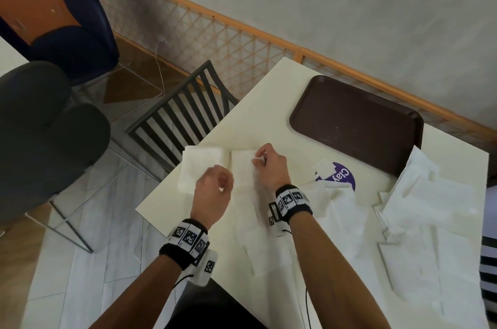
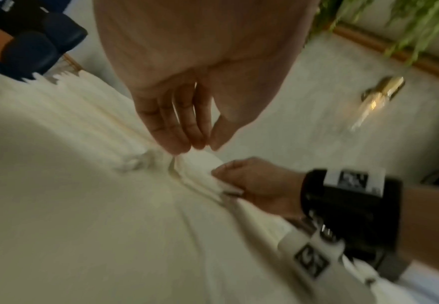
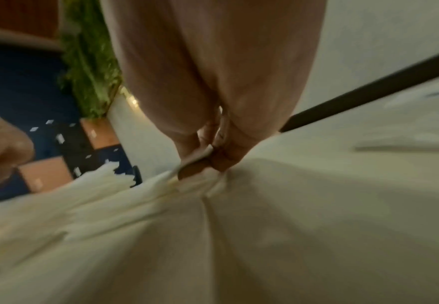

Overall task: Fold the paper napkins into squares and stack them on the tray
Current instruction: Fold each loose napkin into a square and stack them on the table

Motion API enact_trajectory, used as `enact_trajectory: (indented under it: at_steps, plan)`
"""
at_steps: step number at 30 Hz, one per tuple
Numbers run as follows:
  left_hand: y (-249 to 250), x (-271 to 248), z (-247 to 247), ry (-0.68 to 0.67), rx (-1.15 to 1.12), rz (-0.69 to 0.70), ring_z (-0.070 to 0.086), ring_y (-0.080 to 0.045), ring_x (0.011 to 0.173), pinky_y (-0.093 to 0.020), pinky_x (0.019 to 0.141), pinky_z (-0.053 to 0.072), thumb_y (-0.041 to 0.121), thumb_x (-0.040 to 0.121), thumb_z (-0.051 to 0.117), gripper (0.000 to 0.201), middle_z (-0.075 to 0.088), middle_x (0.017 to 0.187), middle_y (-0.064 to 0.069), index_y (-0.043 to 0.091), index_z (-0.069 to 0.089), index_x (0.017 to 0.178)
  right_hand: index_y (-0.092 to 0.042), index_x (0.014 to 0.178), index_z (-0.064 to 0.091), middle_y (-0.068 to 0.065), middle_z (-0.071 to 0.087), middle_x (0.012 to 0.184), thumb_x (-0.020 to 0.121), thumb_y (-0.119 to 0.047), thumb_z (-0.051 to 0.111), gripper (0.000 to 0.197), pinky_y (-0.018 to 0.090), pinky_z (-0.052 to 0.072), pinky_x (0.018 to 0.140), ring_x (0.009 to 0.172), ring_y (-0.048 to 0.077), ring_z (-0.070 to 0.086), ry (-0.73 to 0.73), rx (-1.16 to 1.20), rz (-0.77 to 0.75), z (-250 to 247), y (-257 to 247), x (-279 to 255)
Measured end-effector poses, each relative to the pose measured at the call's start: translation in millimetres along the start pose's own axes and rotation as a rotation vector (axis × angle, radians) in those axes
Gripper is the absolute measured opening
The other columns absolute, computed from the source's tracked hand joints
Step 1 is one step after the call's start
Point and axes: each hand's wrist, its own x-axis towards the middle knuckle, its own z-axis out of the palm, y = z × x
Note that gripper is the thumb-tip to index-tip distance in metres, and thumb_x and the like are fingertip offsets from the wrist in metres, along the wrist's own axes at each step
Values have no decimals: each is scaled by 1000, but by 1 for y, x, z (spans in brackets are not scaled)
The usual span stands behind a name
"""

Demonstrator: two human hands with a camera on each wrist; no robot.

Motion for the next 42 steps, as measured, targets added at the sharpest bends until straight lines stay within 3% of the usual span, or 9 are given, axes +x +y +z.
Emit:
enact_trajectory:
  at_steps: [5, 11, 16, 21, 26, 31, 36, 39, 42]
  plan:
    - [-27, -31, 26, -270, 283, 11, 48, -21, 117, -39, 102, 49, 46, 87, 84, 59, 52, 127, 4, 21, 59, 134, -10, 122, 60, 14, 55, 125, 103, -20, 72, 24, 41, 54, 94, 98, 33, 61, 74, -331, -69, -9, -6, -14]
    - [-22, -37, 35, -235, 307, 11, 45, -23, 118, -43, 100, 49, 42, 87, 84, 43, 48, 126, 3, 22, 64, 120, -9, 131, 55, 13, 65, 131, 111, -45, 56, 41, 42, 55, 96, 123, 34, 66, -79, -703, 183, -7, 12, -79]
    - [-24, -40, 36, -245, 251, 29, 45, -22, 114, -46, 103, 48, 36, 84, 87, 44, 49, 123, 3, 21, 64, 119, -13, 121, 62, 9, 66, 123, 110, -26, 54, 18, 43, 55, 96, 119, 34, 64, -44, -525, 116, 8, 21, -103]
    - [-4, -46, 15, -255, -308, -110, 61, -9, 121, -32, 104, 52, 34, 71, 101, 100, 63, 133, 8, 34, 42, 151, -24, 103, 58, -6, 66, 99, 106, -25, 66, 8, 39, 55, 86, 94, 19, 64, -14, -195, -159, -14, 18, -120]
    - [50, -48, -22, -352, -644, -155, 77, -22, 113, -50, 106, 59, 17, 82, 94, 51, 81, 119, -3, 17, 72, 129, -22, 108, 55, -12, 51, 62, 113, -28, 62, 11, 24, 39, 61, 57, 6, 43, 160, 260, -159, -55, -9, -143]
    - [90, -53, -41, -277, -684, -66, 80, -26, 106, -53, 98, 63, 17, 97, 78, 21, 83, 112, -5, 11, 76, 117, -27, 114, 73, -6, 80, 94, 105, -41, 74, 16, 48, 62, 79, 84, 22, 74, 75, 357, -117, -74, -28, -153]
    - [104, -54, -54, -382, -546, 57, 80, -20, 103, -47, 94, 64, 19, 99, 77, 24, 83, 110, 1, 21, 76, 123, -14, 85, 68, -1, 51, 69, 105, -29, 77, 26, 37, 39, 67, 69, 15, 44, 201, 423, -154, -75, -28, -156]
    - [104, -53, -62, -304, -556, 122, 80, -22, 97, -44, 89, 65, 13, 101, 74, 12, 83, 103, -3, 15, 78, 112, -11, 102, 83, -1, 72, 81, 103, -10, 75, 8, 34, 51, 73, 77, 16, 60, 130, 601, -176, -79, -33, -160]
    - [102, -50, -68, -276, -572, 207, 78, -19, 93, -33, 86, 62, 0, 101, 70, 14, 82, 100, -4, 9, 79, 105, -4, 110, 86, 11, 85, 109, 95, 13, 72, 27, 41, 63, 88, 102, 23, 77, 129, 723, -194, -82, -32, -160]
